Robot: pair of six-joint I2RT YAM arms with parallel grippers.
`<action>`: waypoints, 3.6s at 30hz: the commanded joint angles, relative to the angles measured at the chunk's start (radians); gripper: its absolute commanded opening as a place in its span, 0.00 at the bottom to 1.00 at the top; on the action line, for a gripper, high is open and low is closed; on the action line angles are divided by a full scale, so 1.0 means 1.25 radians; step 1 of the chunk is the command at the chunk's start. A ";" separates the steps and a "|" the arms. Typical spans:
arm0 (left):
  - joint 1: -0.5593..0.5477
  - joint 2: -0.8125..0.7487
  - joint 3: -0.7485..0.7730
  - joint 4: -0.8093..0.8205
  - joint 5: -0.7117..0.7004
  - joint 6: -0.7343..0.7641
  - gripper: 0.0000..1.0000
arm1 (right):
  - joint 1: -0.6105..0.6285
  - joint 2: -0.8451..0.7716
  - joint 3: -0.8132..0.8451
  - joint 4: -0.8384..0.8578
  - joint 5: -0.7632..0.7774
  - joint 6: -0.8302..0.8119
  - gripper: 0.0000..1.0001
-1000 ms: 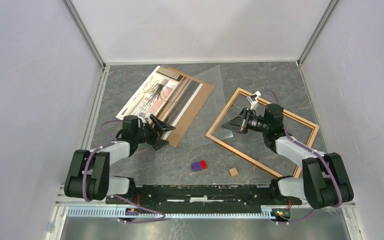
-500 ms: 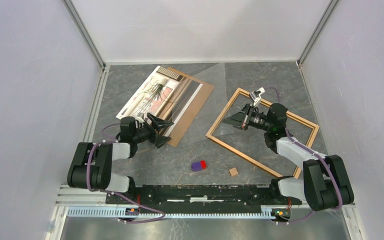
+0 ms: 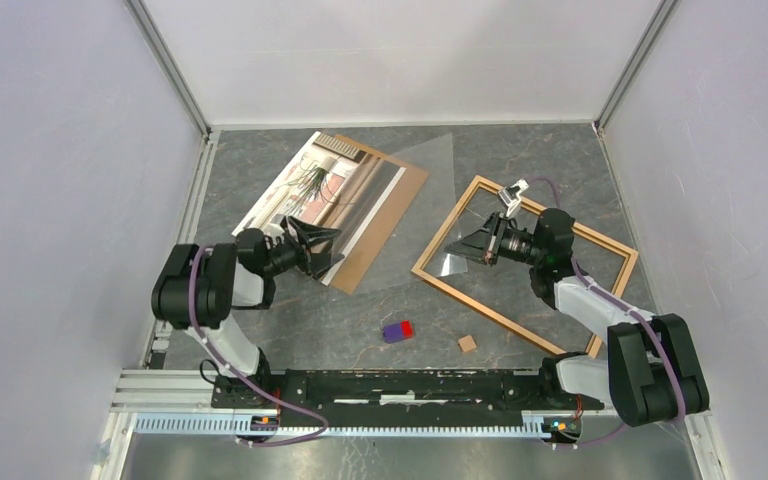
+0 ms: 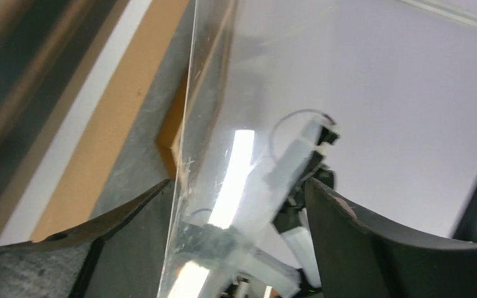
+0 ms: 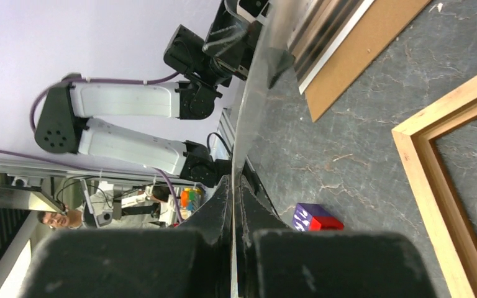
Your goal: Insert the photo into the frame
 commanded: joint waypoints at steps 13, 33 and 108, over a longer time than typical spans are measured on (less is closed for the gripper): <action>0.005 0.154 -0.002 0.458 0.000 -0.219 0.36 | -0.019 0.033 0.058 -0.364 -0.032 -0.367 0.02; -0.016 -0.047 0.019 -0.001 -0.129 0.047 0.02 | -0.025 0.094 0.189 -0.669 0.434 -0.727 0.59; -0.393 -0.041 -0.030 0.153 -0.615 -0.081 0.40 | 0.394 -0.095 -0.151 -0.082 1.178 0.422 0.00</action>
